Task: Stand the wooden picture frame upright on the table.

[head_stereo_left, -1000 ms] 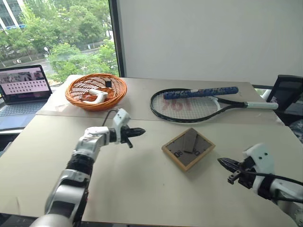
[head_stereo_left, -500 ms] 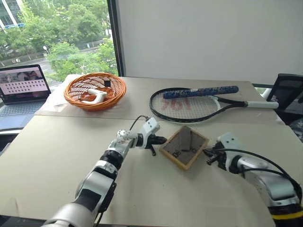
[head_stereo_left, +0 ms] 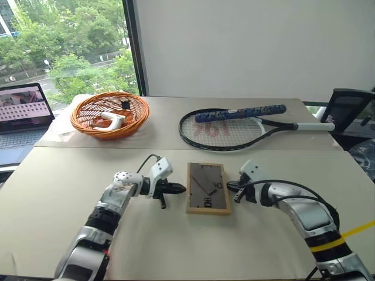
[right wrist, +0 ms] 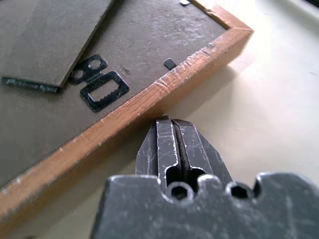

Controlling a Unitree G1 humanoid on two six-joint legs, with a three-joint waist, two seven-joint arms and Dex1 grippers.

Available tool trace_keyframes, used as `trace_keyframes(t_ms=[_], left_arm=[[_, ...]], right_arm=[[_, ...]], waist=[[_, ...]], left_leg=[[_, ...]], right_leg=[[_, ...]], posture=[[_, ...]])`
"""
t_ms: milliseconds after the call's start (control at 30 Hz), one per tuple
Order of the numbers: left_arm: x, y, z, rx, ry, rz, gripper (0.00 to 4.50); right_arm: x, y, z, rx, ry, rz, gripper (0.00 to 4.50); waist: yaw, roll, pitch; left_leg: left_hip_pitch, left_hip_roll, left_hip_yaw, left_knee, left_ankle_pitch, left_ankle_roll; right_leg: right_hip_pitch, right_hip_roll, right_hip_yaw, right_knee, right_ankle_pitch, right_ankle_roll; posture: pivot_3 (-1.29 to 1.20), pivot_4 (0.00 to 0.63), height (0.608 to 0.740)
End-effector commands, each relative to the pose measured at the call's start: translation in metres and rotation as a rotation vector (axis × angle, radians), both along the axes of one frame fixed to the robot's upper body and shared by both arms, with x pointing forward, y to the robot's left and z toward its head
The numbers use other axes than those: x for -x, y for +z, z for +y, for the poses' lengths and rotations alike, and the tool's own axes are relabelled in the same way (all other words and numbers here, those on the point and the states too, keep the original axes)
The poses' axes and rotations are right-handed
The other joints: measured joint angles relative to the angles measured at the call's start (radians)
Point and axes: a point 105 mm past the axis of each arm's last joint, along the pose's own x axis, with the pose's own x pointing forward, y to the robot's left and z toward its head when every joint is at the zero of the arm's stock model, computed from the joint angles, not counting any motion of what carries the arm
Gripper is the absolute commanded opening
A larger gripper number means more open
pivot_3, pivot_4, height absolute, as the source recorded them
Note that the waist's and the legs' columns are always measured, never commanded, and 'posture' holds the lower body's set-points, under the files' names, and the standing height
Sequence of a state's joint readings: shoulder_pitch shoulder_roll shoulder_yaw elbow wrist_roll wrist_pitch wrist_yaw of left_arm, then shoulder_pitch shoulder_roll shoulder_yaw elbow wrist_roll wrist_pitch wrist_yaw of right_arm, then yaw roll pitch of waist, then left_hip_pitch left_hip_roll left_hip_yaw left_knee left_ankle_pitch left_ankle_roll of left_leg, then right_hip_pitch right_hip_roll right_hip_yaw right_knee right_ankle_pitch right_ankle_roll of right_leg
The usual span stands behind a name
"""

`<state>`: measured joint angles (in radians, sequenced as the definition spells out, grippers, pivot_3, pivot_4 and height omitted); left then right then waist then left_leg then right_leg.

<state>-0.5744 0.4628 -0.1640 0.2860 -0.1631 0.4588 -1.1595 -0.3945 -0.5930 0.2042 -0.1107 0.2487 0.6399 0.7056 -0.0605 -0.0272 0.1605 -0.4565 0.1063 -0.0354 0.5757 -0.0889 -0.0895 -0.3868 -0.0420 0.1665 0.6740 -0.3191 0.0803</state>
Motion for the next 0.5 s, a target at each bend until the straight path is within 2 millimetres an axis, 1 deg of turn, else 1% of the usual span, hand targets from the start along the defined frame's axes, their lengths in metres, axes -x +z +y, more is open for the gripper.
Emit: trace_keyframes(t_ms=[33,133,167,200,267,333,400,500], left_arm=[[0.011,-0.010,0.002,-0.016,0.019,0.046,0.11],[0.012,-0.012,0.006,-0.020,0.051,0.052,0.11],[0.012,-0.011,0.008,-0.017,0.066,0.058,0.11],[0.015,-0.008,0.014,0.004,0.086,0.090,0.11],[0.021,-0.002,0.027,0.049,0.133,0.144,0.11],[0.021,0.002,0.042,0.087,0.207,0.182,0.11],[0.018,0.007,0.063,0.087,0.304,0.198,0.11],[0.021,0.016,0.085,0.074,0.402,0.265,0.11]], right_arm=[[0.015,-0.008,0.024,-0.014,0.105,0.046,0.00],[0.015,-0.009,0.023,-0.006,0.098,0.047,0.00],[0.014,-0.008,0.020,0.000,0.088,0.040,0.00],[0.010,-0.005,0.010,0.023,0.064,0.021,0.00],[0.004,0.000,-0.010,0.064,0.018,-0.008,0.00],[0.002,0.004,-0.025,0.086,-0.010,-0.021,0.00],[0.003,0.010,-0.036,0.095,-0.028,-0.028,0.00],[0.008,0.016,-0.045,0.098,-0.026,-0.042,0.00]], waist=[[-0.001,0.000,0.000],[-0.001,0.000,0.000],[-0.001,0.000,0.000],[-0.002,0.000,0.000],[-0.004,0.000,0.000],[-0.002,0.000,0.000],[0.002,0.000,0.000],[0.012,0.000,0.000]], left_leg=[[0.000,0.000,0.000,0.000,0.000,0.000],[0.001,0.000,0.000,0.001,0.000,0.000],[0.001,0.000,0.000,0.001,0.000,0.000],[0.001,0.000,0.000,0.001,0.000,0.000],[0.001,0.000,0.000,0.000,0.000,0.000],[0.001,0.000,0.000,0.000,0.000,0.000],[0.000,0.000,0.000,0.000,0.000,0.000],[0.000,0.000,0.000,0.001,0.000,0.000]], right_leg=[[0.000,0.000,0.000,0.000,0.000,0.000],[0.001,0.000,0.000,0.000,0.000,0.000],[0.001,0.000,0.000,0.000,0.000,0.000],[0.001,0.000,0.000,0.000,0.000,0.000],[0.000,0.000,0.000,0.000,0.000,0.000],[0.000,0.000,0.000,0.000,-0.001,0.000],[0.000,0.000,0.000,0.000,-0.001,0.000],[0.000,0.000,-0.001,0.000,-0.002,0.002]], posture=[[0.00,0.150,0.721],[0.00,0.150,0.721],[0.00,0.150,0.721],[0.00,0.150,0.721],[0.00,0.150,0.721],[0.00,0.150,0.721],[0.00,0.150,0.721],[0.00,0.150,0.721]])
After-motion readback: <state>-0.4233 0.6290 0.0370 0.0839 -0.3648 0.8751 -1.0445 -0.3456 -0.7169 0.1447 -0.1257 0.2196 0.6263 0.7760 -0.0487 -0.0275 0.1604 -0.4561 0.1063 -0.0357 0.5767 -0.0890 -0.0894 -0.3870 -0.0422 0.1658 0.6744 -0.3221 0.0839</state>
